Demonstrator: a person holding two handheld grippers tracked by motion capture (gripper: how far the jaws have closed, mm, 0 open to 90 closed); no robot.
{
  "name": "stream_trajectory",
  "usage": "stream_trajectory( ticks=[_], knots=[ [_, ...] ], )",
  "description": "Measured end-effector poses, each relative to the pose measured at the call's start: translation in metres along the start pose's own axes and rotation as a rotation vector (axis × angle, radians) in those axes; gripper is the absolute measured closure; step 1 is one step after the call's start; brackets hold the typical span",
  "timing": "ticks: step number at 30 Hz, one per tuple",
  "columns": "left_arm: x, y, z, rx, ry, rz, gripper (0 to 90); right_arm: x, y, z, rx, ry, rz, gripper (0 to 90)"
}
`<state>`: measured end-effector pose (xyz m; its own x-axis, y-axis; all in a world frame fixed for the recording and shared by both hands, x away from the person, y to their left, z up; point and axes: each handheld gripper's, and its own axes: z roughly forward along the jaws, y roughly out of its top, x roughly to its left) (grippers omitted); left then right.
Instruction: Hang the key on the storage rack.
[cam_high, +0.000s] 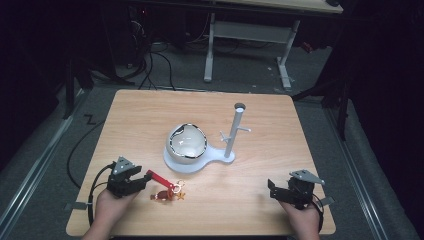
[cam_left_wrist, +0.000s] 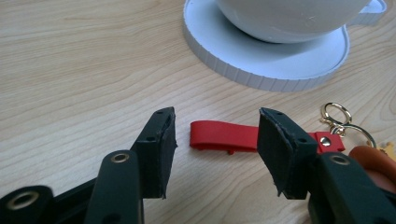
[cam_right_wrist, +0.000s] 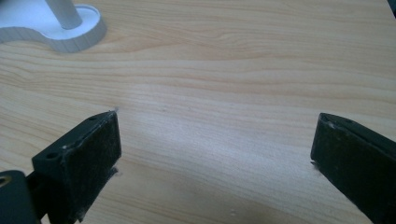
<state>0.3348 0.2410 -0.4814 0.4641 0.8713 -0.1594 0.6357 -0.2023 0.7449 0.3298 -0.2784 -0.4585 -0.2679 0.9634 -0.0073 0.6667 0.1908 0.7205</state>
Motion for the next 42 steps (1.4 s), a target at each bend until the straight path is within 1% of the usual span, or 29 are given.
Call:
stream_trajectory(
  ticks=[5,8,11,12,13,14,15,16,17,18,19,20,22,23,24,25,26,27,29,30,31,32,34,35,37,38,40,41,42],
  knots=[
    [-0.003,0.0,0.002,0.008,-0.029,0.02,52.5,-0.005,-0.003,0.001,0.022,0.0,0.035,2.9],
    [-0.005,0.0,-0.001,0.002,-0.046,0.027,53.6,-0.006,-0.002,0.001,0.017,0.005,0.039,3.8],
    [-0.008,-0.002,-0.005,-0.004,-0.075,0.04,52.7,-0.004,0.0,0.002,0.016,0.011,0.035,4.5],
    [-0.009,-0.003,-0.006,-0.008,-0.081,0.042,51.6,-0.004,0.0,0.002,0.017,0.015,0.031,4.7],
    [-0.01,-0.004,-0.007,-0.015,-0.099,0.049,50.1,-0.003,0.001,0.002,0.017,0.018,0.03,4.8],
    [-0.011,-0.005,-0.008,-0.02,-0.118,0.047,47.0,-0.002,0.002,0.003,0.015,0.021,0.028,5.1],
    [-0.013,-0.007,-0.008,-0.021,-0.157,0.038,43.7,-0.001,0.003,0.003,0.015,0.024,0.033,5.2],
    [-0.015,-0.008,-0.008,-0.017,-0.183,0.036,39.0,0.0,0.004,0.004,0.013,0.03,0.031,5.3],
    [-0.02,-0.01,-0.008,-0.014,-0.21,0.055,35.7,0.001,0.005,0.004,0.01,0.033,0.029,5.3],
    [-0.023,-0.01,-0.008,-0.01,-0.222,0.076,32.7,0.002,0.006,0.005,0.01,0.037,0.03,5.5],
    [-0.03,-0.011,-0.009,-0.004,-0.235,0.105,30.2,0.002,0.007,0.006,0.013,0.038,0.03,5.6],
    [-0.034,-0.01,-0.009,0.001,-0.253,0.116,26.7,0.003,0.008,0.007,0.01,0.042,0.029,6.0],
    [-0.042,-0.01,-0.009,0.007,-0.285,0.135,25.0,0.004,0.01,0.008,0.01,0.047,0.029,6.2],
    [-0.046,-0.011,-0.008,0.016,-0.292,0.153,25.0,0.005,0.011,0.009,0.009,0.049,0.029,6.4],
    [-0.05,-0.011,-0.007,0.031,-0.293,0.174,25.2,0.005,0.011,0.01,0.01,0.051,0.026,6.4],
    [-0.053,-0.012,-0.006,0.039,-0.291,0.186,26.2,0.005,0.012,0.01,0.012,0.05,0.025,6.5],
    [-0.056,-0.013,-0.004,0.053,-0.278,0.204,27.9,0.005,0.012,0.011,0.012,0.05,0.028,6.5],
    [-0.059,-0.014,-0.001,0.07,-0.261,0.213,30.5,0.005,0.012,0.011,0.014,0.051,0.028,6.6],
    [-0.061,-0.016,0.003,0.099,-0.257,0.229,32.6,0.005,0.012,0.01,0.015,0.051,0.026,6.7],
    [-0.062,-0.016,0.004,0.105,-0.251,0.239,36.0,0.004,0.011,0.009,0.013,0.051,0.025,6.7],
    [-0.063,-0.017,0.006,0.116,-0.232,0.252,39.0,0.004,0.011,0.009,0.013,0.05,0.029,6.9],
    [-0.064,-0.018,0.008,0.12,-0.223,0.253,43.1,0.003,0.011,0.007,0.006,0.051,0.025,7.1],
    [-0.064,-0.018,0.011,0.118,-0.235,0.237,45.3,0.002,0.01,0.005,0.006,0.048,0.033,7.1],
    [-0.064,-0.018,0.011,0.118,-0.235,0.237,45.4,0.001,0.009,0.004,0.006,0.046,0.04,7.1],
    [-0.07,-0.015,0.016,0.118,-0.238,0.248,45.7,-0.002,0.007,0.002,0.004,0.043,0.043,7.4],
    [-0.072,-0.014,0.017,0.118,-0.245,0.254,45.8,-0.003,0.006,0.001,0.006,0.041,0.053,7.4],
    [-0.08,-0.011,0.022,0.119,-0.263,0.266,45.8,-0.006,0.004,-0.001,0.003,0.034,0.055,7.6],
    [-0.088,-0.012,0.025,0.107,-0.282,0.21,45.8,-0.007,0.003,-0.003,0.006,0.03,0.065,7.6],
    [-0.091,-0.011,0.027,0.105,-0.289,0.212,45.8,-0.009,0.001,-0.004,0.007,0.026,0.068,7.7]
  ],
)
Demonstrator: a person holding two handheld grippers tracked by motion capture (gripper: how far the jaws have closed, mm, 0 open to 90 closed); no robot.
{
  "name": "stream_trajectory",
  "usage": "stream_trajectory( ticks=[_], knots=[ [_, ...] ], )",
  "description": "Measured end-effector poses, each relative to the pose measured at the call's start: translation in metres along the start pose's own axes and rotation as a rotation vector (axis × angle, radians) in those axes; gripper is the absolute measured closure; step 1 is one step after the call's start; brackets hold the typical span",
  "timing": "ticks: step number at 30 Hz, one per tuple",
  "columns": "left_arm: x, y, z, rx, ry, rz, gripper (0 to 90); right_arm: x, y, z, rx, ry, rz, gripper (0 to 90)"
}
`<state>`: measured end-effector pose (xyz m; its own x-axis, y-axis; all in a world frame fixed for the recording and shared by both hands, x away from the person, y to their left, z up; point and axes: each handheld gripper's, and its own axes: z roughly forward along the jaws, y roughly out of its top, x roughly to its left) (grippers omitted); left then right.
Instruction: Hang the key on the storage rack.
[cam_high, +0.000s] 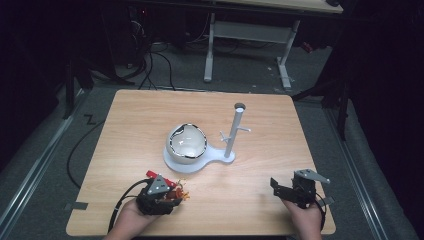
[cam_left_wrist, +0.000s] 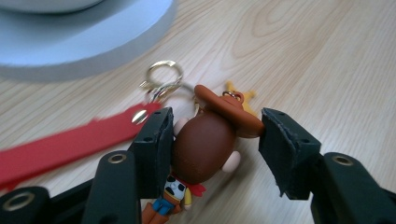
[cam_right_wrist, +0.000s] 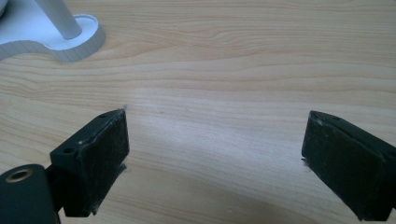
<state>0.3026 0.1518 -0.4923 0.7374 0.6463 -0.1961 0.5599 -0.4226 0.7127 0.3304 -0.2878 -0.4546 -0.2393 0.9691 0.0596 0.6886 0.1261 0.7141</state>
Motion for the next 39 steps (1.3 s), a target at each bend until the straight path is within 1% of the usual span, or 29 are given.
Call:
stream_trajectory(
  ticks=[1,2,6,7,11,12,13,14,15,17,18,19,20,22,23,25,27,29,32,33,34,35,36,37,38,39],
  knots=[
    [0.001,0.004,0.003,0.02,0.005,0.055,45.8,-0.001,-0.001,-0.001,-0.001,-0.002,0.006,7.8],
    [-0.001,0.007,0.006,0.024,-0.001,0.058,45.8,-0.003,-0.002,-0.003,0.001,-0.008,0.013,7.9],
    [-0.011,0.018,0.021,0.015,-0.023,0.06,45.8,-0.01,-0.008,-0.009,-0.001,-0.02,0.03,8.5],
    [-0.015,0.022,0.026,0.016,-0.034,0.062,45.8,-0.01,-0.009,-0.011,0.0,-0.024,0.036,8.6],
    [-0.029,0.034,0.041,0.014,-0.048,0.081,45.8,-0.015,-0.016,-0.016,0.002,-0.039,0.046,9.8],
    [-0.035,0.038,0.047,0.013,-0.053,0.09,45.8,-0.016,-0.017,-0.017,0.005,-0.04,0.052,10.1],
    [-0.035,0.038,0.047,0.013,-0.053,0.09,45.8,-0.016,-0.017,-0.017,0.005,-0.04,0.052,10.1],
    [-0.04,0.042,0.052,0.018,-0.056,0.105,45.8,-0.019,-0.021,-0.021,0.003,-0.043,0.059,11.0],
    [-0.044,0.046,0.056,0.022,-0.046,0.122,45.8,-0.02,-0.021,-0.022,0.002,-0.044,0.056,11.5],
    [-0.048,0.051,0.061,0.019,-0.046,0.132,45.8,-0.022,-0.023,-0.024,-0.005,-0.042,0.061,11.9],
    [-0.05,0.053,0.063,0.016,-0.04,0.132,45.8,-0.024,-0.023,-0.025,-0.01,-0.041,0.054,11.9],
    [-0.051,0.057,0.067,0.012,-0.038,0.122,45.8,-0.024,-0.023,-0.025,-0.013,-0.038,0.056,11.9],
    [-0.053,0.061,0.071,-0.003,-0.049,0.107,45.8,-0.025,-0.023,-0.026,-0.015,-0.035,0.057,11.9],
    [-0.058,0.067,0.076,-0.021,-0.043,0.116,45.8,-0.024,-0.022,-0.026,-0.018,-0.03,0.062,12.1],
    [-0.061,0.071,0.08,-0.028,-0.047,0.119,45.8,-0.023,-0.022,-0.027,-0.018,-0.028,0.063,12.4],
    [-0.067,0.077,0.086,-0.031,-0.06,0.114,45.8,-0.021,-0.021,-0.026,-0.021,-0.021,0.049,12.8],
    [-0.073,0.08,0.091,-0.034,-0.063,0.12,45.8,-0.02,-0.021,-0.026,-0.02,-0.018,0.046,13.4],
    [-0.079,0.082,0.096,-0.038,-0.078,0.119,45.8,-0.018,-0.02,-0.025,-0.019,-0.012,0.04,13.8],
    [-0.085,0.084,0.102,-0.038,-0.088,0.124,45.7,-0.015,-0.019,-0.022,-0.015,-0.007,0.032,15.1],
    [-0.085,0.084,0.102,-0.038,-0.088,0.124,45.6,-0.014,-0.018,-0.021,-0.011,0.005,0.032,15.3],
    [-0.086,0.083,0.104,-0.034,-0.088,0.123,45.6,-0.014,-0.018,-0.021,-0.011,0.005,0.032,15.3],
    [-0.087,0.081,0.104,-0.041,-0.093,0.13,44.9,-0.012,-0.017,-0.02,-0.01,0.029,0.027,15.4],
    [-0.087,0.08,0.103,-0.043,-0.098,0.136,42.4,-0.01,-0.016,-0.02,-0.009,0.039,0.03,15.5],
    [-0.088,0.079,0.101,-0.041,-0.092,0.15,39.0,-0.008,-0.015,-0.019,-0.012,0.045,0.022,15.5],
    [-0.088,0.078,0.099,-0.039,-0.092,0.152,34.6,-0.005,-0.015,-0.019,-0.013,0.05,0.009,15.6],
    [-0.087,0.077,0.093,-0.045,-0.098,0.156,32.3,-0.003,-0.014,-0.018,-0.012,0.052,-0.001,15.6]
  ],
)
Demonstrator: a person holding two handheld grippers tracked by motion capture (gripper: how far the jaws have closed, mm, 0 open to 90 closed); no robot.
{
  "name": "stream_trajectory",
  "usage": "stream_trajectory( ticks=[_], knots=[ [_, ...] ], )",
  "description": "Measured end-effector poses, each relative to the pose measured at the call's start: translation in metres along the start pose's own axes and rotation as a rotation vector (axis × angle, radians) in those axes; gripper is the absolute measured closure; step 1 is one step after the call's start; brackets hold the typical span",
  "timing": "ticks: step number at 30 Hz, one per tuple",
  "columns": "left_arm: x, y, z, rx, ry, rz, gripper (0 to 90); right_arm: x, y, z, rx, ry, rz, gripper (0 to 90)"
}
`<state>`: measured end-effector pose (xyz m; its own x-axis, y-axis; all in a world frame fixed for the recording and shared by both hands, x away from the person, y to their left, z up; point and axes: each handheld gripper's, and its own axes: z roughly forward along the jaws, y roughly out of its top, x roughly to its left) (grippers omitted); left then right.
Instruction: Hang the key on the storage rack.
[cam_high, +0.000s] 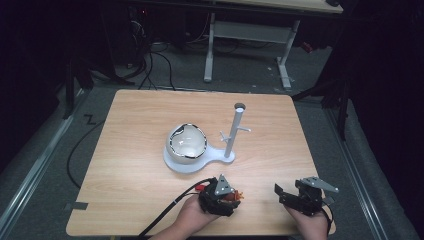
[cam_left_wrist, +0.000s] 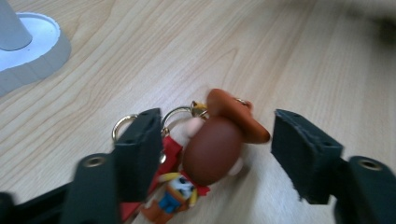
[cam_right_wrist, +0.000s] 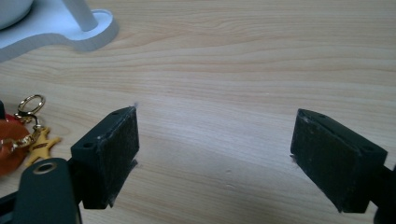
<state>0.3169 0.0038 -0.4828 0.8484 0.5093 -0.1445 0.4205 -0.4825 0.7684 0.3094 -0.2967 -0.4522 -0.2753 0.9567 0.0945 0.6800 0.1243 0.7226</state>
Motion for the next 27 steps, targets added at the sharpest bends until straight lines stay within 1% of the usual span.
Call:
stream_trajectory(
  ticks=[1,3,5,6,7,8,9,12,13,14,15,16,17,18,19,20,22,23,24,25,27],
  knots=[
    [0.0,0.0,-0.006,-0.013,0.001,0.005,30.4,0.004,0.001,0.001,0.007,-0.003,-0.022,15.9],
    [0.002,-0.002,-0.02,-0.036,0.002,0.006,29.0,0.011,0.002,0.004,0.01,0.011,-0.046,16.6],
    [0.009,-0.006,-0.037,-0.053,0.014,-0.004,29.3,0.017,0.002,0.007,0.018,0.033,-0.051,16.7],
    [0.014,-0.009,-0.048,-0.051,0.037,-0.005,29.7,0.021,0.002,0.009,0.027,0.047,-0.05,16.7],
    [0.019,-0.012,-0.055,-0.05,0.057,-0.004,29.7,0.026,0.002,0.011,0.036,0.06,-0.058,16.7],
    [0.026,-0.017,-0.066,-0.048,0.09,-0.012,30.0,0.028,0.002,0.012,0.039,0.066,-0.065,16.7],
    [0.033,-0.021,-0.074,-0.043,0.116,-0.021,30.5,0.034,0.003,0.014,0.046,0.081,-0.07,16.6],
    [0.053,-0.037,-0.094,-0.032,0.2,-0.045,31.7,0.052,0.003,0.016,0.051,0.124,-0.091,16.0],
    [0.057,-0.042,-0.097,-0.032,0.218,-0.053,31.8,0.059,0.003,0.017,0.052,0.138,-0.104,15.8],
    [0.064,-0.053,-0.1,-0.044,0.247,-0.084,32.0,0.064,0.003,0.017,0.054,0.148,-0.112,15.6],
    [0.064,-0.053,-0.1,-0.044,0.247,-0.084,32.7,0.064,0.003,0.017,0.054,0.148,-0.112,15.6],
    [0.073,-0.064,-0.102,-0.037,0.266,-0.131,34.4,0.08,0.003,0.018,0.061,0.175,-0.137,15.4],
    [0.077,-0.066,-0.103,-0.022,0.276,-0.149,35.9,0.086,0.002,0.019,0.065,0.178,-0.15,15.2],
    [0.077,-0.066,-0.103,-0.022,0.276,-0.149,35.4,0.086,0.002,0.019,0.065,0.178,-0.15,15.2],
    [0.086,-0.07,-0.11,-0.018,0.316,-0.155,35.2,0.099,0.002,0.023,0.071,0.188,-0.171,15.2],
    [0.091,-0.072,-0.114,-0.026,0.32,-0.172,35.2,0.102,0.002,0.025,0.073,0.187,-0.174,15.2],
    [0.098,-0.077,-0.12,-0.047,0.321,-0.222,35.7,0.11,0.003,0.033,0.091,0.192,-0.183,14.9],
    [0.1,-0.079,-0.121,-0.046,0.32,-0.233,35.9,0.113,0.002,0.036,0.101,0.189,-0.198,15.0],
    [0.101,-0.081,-0.124,-0.039,0.332,-0.241,35.9,0.116,0.002,0.038,0.106,0.186,-0.208,15.0],
    [0.102,-0.081,-0.124,-0.037,0.335,-0.244,35.9,0.12,0.0,0.04,0.121,0.185,-0.234,15.1],
    [0.103,-0.082,-0.127,-0.043,0.342,-0.255,35.9,0.122,-0.001,0.041,0.132,0.178,-0.255,15.5]
  ],
)
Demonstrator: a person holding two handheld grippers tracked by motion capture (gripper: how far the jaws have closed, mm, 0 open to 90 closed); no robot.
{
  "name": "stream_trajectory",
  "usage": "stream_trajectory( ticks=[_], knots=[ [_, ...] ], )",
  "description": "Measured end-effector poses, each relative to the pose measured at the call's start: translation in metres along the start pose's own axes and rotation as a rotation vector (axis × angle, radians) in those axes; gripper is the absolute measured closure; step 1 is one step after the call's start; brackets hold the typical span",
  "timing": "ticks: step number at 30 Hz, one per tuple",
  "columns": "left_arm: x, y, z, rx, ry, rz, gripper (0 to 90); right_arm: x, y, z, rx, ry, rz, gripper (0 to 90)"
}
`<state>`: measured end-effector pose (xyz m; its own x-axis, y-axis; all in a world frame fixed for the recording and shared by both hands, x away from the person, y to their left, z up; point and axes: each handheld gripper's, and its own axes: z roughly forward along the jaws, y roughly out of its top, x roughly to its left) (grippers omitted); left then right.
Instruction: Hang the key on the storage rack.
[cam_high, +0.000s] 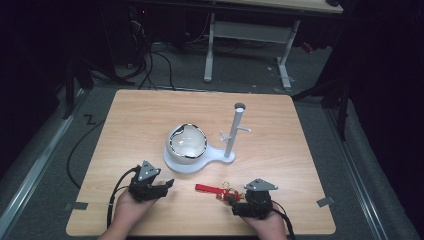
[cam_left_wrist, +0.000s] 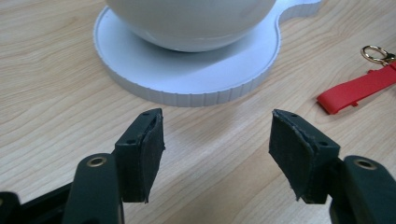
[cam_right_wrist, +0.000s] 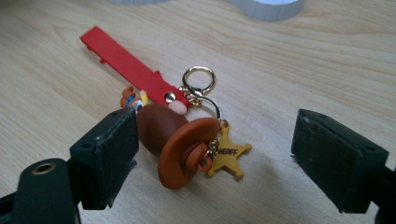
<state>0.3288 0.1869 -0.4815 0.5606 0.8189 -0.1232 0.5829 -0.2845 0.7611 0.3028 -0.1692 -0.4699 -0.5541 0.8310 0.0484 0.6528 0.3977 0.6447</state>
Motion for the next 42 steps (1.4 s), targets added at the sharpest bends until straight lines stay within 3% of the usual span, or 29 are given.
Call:
stream_trajectory(
  ticks=[9,19,22,24,27,29,32,34,36,41,42],
  knots=[
    [0.001,0.0,-0.002,-0.007,0.001,-0.014,35.9,-0.013,-0.007,-0.011,0.003,-0.067,0.028,20.3],
    [0.003,-0.001,-0.002,-0.001,-0.006,-0.016,35.8,-0.065,-0.008,-0.017,-0.026,-0.202,0.146,23.2],
    [0.004,-0.002,-0.003,-0.001,-0.004,-0.019,35.9,-0.074,-0.008,-0.021,-0.043,-0.202,0.192,24.0],
    [0.004,-0.001,-0.003,-0.002,-0.009,-0.025,35.9,-0.069,-0.007,-0.027,-0.074,-0.16,0.214,25.0],
    [0.005,-0.001,-0.001,0.0,-0.002,-0.021,36.0,-0.046,-0.003,-0.032,-0.116,-0.075,0.167,26.1],
    [0.003,0.0,0.001,0.005,-0.009,-0.021,36.0,-0.026,-0.001,-0.027,-0.105,-0.03,0.136,22.9],
    [0.002,0.0,0.002,0.008,-0.016,-0.014,36.0,-0.004,0.001,-0.014,-0.039,-0.041,0.053,20.1],
    [0.001,0.0,0.002,0.01,-0.019,-0.009,36.0,-0.005,-0.001,-0.008,-0.003,-0.059,0.04,18.8],
    [0.001,0.0,0.002,0.009,-0.022,-0.01,36.0,-0.012,-0.004,-0.008,-0.003,-0.042,0.075,18.3],
    [0.003,0.001,0.003,0.004,-0.024,-0.016,36.2,-0.031,-0.009,-0.021,-0.023,-0.107,0.103,20.3],
    [0.004,0.001,0.003,0.006,-0.024,-0.016,36.2,-0.047,-0.013,-0.028,-0.028,-0.149,0.138,21.2]
  ],
)
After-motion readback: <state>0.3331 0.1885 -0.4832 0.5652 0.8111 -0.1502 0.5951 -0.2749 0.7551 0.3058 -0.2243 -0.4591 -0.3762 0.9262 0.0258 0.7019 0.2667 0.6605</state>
